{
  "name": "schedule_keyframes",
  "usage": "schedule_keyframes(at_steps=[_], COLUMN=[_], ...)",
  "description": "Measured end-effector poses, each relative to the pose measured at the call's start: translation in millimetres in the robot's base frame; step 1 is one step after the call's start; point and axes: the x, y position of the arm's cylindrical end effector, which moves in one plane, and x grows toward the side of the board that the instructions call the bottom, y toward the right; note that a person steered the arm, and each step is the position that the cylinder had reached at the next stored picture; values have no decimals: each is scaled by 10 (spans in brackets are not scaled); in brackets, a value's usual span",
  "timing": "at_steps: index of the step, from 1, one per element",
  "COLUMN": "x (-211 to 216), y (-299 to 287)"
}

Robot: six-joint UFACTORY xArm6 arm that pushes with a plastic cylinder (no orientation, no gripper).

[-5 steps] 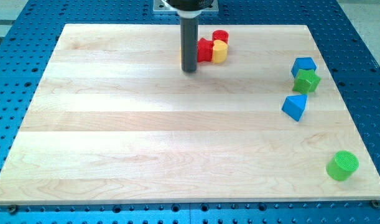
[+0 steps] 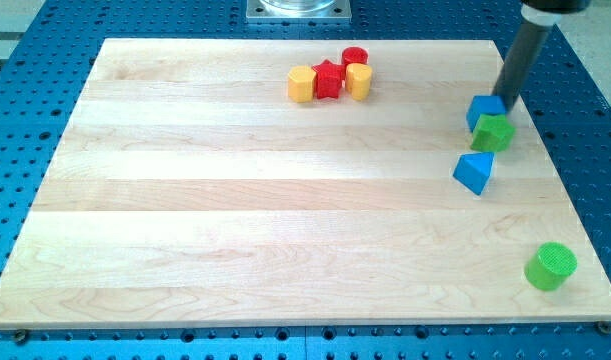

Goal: Push the cube closely to the green star and triangle

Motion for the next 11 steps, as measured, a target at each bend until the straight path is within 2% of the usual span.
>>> schedule_keyframes(at_steps=[1,2,3,4,5,6,7,8,10,11], x=[439,682,680,358,-170,-304,166,414,398,680], y=[-339,-371,-467,351,302,-488,-656,-877,-179,513])
